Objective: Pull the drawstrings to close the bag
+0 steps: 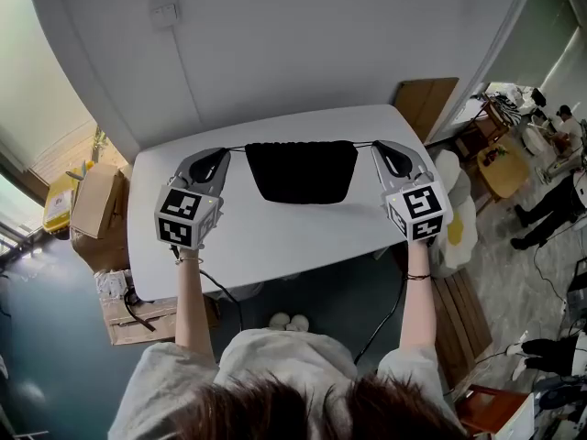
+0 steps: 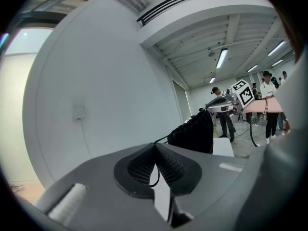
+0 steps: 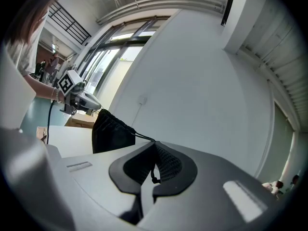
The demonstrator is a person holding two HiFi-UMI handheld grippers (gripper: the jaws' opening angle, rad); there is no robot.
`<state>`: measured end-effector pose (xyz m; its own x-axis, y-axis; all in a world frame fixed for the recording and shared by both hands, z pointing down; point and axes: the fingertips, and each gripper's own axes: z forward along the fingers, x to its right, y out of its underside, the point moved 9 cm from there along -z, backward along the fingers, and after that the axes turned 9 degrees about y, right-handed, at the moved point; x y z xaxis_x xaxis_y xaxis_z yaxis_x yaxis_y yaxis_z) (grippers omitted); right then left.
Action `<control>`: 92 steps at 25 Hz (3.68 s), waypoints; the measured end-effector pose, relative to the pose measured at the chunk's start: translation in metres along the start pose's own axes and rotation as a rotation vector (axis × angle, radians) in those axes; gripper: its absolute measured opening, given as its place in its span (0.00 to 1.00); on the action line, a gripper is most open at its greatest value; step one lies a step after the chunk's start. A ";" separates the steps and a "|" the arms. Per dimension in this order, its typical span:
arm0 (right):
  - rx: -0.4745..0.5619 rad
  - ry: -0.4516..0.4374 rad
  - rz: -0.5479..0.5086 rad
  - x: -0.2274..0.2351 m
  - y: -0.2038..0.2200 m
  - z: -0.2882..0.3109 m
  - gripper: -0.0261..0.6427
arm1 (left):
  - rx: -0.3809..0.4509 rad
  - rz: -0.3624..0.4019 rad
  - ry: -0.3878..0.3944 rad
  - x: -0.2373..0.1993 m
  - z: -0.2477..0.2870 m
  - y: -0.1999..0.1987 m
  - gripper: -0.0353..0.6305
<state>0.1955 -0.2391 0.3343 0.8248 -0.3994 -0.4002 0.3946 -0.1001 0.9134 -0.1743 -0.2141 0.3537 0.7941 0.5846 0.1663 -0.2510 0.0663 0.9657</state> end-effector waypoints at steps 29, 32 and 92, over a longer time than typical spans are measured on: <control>0.098 0.119 0.020 0.021 -0.032 -0.023 0.06 | 0.096 0.096 -0.079 -0.012 -0.026 -0.040 0.06; 0.105 0.131 0.030 0.023 -0.033 -0.026 0.06 | 0.106 0.096 -0.079 -0.012 -0.028 -0.042 0.06; 0.125 0.306 0.162 0.049 -0.010 -0.034 0.06 | 0.164 0.105 -0.099 -0.036 -0.021 -0.047 0.06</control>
<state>0.2459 -0.2272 0.3034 0.9628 -0.1304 -0.2366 0.2124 -0.1759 0.9612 -0.2029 -0.2210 0.2980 0.8206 0.4989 0.2787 -0.2480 -0.1284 0.9602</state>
